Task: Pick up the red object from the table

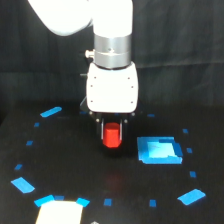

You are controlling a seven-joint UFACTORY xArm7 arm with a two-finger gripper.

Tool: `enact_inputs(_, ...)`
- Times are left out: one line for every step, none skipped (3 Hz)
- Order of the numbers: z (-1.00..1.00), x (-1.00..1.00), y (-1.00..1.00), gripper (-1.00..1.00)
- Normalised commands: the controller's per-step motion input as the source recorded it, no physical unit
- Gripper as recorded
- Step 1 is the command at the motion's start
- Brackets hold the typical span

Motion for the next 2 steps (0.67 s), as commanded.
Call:
enact_inputs(1.00, -0.61, 1.00, -1.00)
enact_inputs(1.00, -0.59, 1.00, -1.00)
